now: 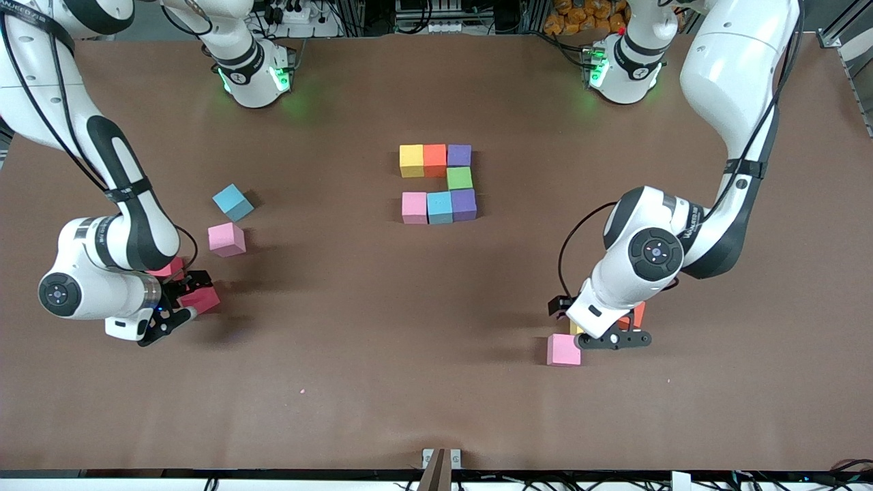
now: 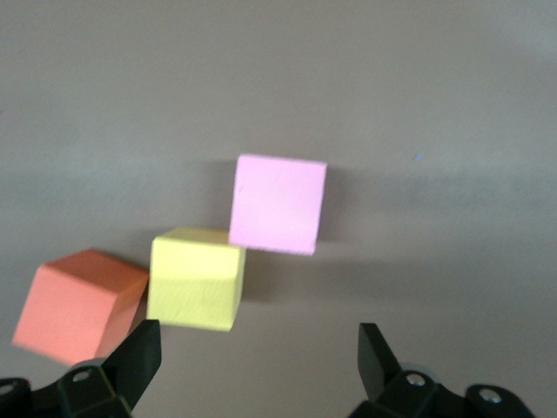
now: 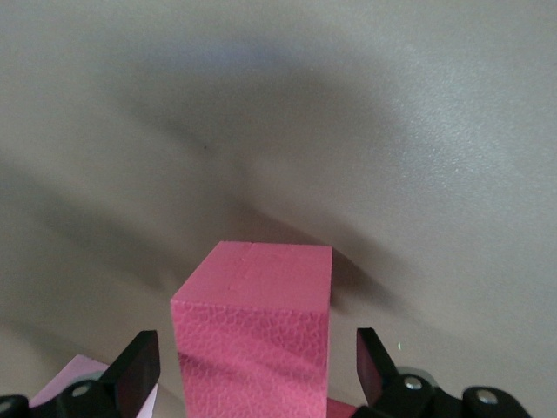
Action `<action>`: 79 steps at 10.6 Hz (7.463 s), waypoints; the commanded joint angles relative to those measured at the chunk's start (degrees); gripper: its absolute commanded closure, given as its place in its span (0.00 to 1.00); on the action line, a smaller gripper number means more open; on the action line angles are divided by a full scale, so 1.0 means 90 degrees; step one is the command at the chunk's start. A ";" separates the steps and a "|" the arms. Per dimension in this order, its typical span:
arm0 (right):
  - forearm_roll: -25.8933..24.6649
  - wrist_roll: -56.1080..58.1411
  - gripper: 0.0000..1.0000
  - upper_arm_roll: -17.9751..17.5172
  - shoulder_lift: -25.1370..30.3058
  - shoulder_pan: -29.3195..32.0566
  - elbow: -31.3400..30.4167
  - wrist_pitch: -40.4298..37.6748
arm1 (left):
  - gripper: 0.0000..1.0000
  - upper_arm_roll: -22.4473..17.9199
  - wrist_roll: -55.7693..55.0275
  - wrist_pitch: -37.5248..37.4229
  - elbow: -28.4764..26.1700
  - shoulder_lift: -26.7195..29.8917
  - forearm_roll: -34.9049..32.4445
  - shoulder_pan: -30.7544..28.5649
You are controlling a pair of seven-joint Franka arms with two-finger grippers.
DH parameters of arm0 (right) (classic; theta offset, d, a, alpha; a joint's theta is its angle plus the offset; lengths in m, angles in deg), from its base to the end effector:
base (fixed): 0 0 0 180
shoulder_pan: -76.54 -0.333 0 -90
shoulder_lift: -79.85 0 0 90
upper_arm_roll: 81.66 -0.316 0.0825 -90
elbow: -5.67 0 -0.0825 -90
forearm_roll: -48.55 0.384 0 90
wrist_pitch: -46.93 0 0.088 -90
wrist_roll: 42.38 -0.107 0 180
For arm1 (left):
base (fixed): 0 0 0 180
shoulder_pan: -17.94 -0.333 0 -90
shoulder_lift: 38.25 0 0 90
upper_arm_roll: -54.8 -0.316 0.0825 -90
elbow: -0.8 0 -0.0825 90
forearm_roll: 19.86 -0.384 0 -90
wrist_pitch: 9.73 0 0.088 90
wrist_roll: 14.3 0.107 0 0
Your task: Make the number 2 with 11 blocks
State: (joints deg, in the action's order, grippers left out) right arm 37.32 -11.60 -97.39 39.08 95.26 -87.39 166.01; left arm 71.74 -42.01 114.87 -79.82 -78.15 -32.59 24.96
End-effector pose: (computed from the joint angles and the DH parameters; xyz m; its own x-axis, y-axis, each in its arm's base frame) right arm 0.6613 -0.0634 0.1997 0.8291 0.5312 -0.1744 0.5126 -0.8468 -0.1422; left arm 0.6917 -0.2489 0.3136 0.9953 0.0251 0.0939 0.0213 -0.9989 0.0419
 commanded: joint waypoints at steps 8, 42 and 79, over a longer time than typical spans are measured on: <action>0.0085 0.0408 0.79 -0.0165 0.0105 0.0039 -0.0256 0.0451 | 0.00 -0.0125 0.1311 0.0686 0.0160 -0.0663 -0.0207 -0.0243; 0.0027 -0.8820 0.77 -0.0576 -0.0363 -0.4980 0.0311 0.0627 | 0.46 -0.0106 0.0941 -0.0055 -0.0211 -0.0703 0.0281 -0.0497; 0.0105 -0.7336 0.00 -0.0497 0.0252 -0.3340 0.1014 -0.0281 | 0.50 0.0002 -0.4175 0.1749 0.0482 -0.1142 0.0291 0.2218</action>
State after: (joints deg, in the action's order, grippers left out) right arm 37.45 -78.62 -101.11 40.40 64.21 -77.74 164.29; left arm 72.49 -77.62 128.29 -76.34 -87.48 -30.96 43.92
